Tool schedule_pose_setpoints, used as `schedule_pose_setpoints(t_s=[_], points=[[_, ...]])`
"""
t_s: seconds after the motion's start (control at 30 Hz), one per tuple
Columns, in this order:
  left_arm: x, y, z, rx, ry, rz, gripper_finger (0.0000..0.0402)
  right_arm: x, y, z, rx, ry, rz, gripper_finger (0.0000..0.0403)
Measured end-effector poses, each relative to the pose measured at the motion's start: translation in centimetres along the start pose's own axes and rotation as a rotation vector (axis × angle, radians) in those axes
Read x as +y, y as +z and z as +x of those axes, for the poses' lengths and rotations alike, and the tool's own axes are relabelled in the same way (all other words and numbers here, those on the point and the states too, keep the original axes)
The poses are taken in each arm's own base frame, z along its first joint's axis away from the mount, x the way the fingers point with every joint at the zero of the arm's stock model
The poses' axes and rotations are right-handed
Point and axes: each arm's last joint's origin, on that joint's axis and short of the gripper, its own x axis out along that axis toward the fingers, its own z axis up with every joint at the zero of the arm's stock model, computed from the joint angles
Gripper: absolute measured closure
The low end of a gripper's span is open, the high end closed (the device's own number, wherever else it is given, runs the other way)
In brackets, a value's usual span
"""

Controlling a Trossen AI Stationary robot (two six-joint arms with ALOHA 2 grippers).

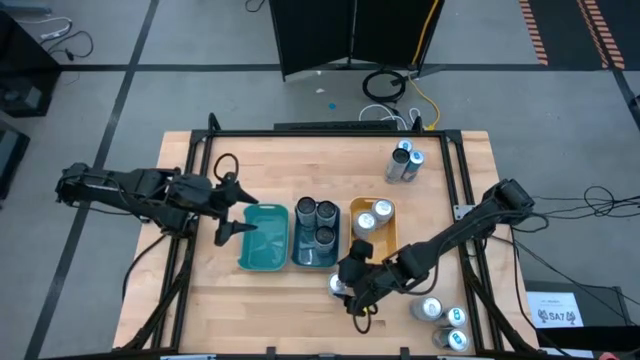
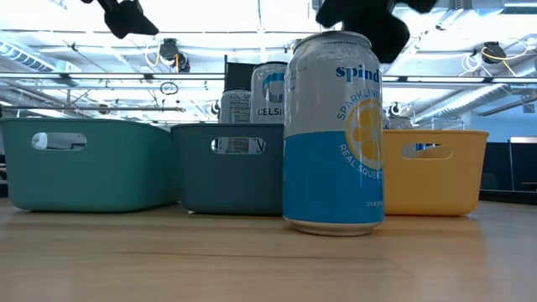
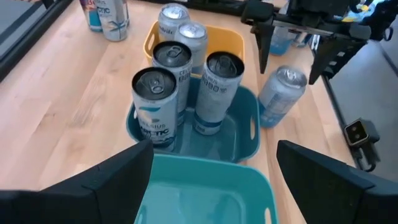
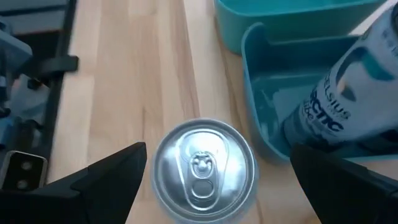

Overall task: Sort soda cans
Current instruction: Put the left silver soda can into the yellow bin

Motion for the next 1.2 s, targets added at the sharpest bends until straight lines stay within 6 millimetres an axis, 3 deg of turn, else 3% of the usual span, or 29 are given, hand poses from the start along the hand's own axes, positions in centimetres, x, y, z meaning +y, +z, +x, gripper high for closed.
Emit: schedule_pose_setpoints(t_s=[0.4,0.5,0.7,0.8,0.93,1.2], points=[[0.1,-0.4,0.0,0.042,0.013,0.025,0.0051,0.6,-1.2,2.5,0.048,0.032,-0.006,0.0017],[0.1,-0.4,0.0,0.042,0.013,0.025,0.0051,0.6,-1.2,2.6,0.048,0.028,-0.006,0.0040],[0.1,-0.4,0.0,0.040,0.013,0.025,0.0051,0.5,-1.1,2.6,0.048,0.026,-0.004,0.0124],[0.1,-0.4,0.0,0.040,0.013,0.024,0.0051,0.5,-1.0,2.4,0.047,0.030,-0.001,0.0125],[0.1,-0.4,0.0,0.040,0.013,0.023,0.0051,0.3,-0.3,1.0,0.017,0.037,0.024,0.0125],[0.1,-0.4,0.0,0.038,0.012,0.023,0.0051,-0.4,1.4,-5.3,-0.172,-0.085,0.151,0.0125]])
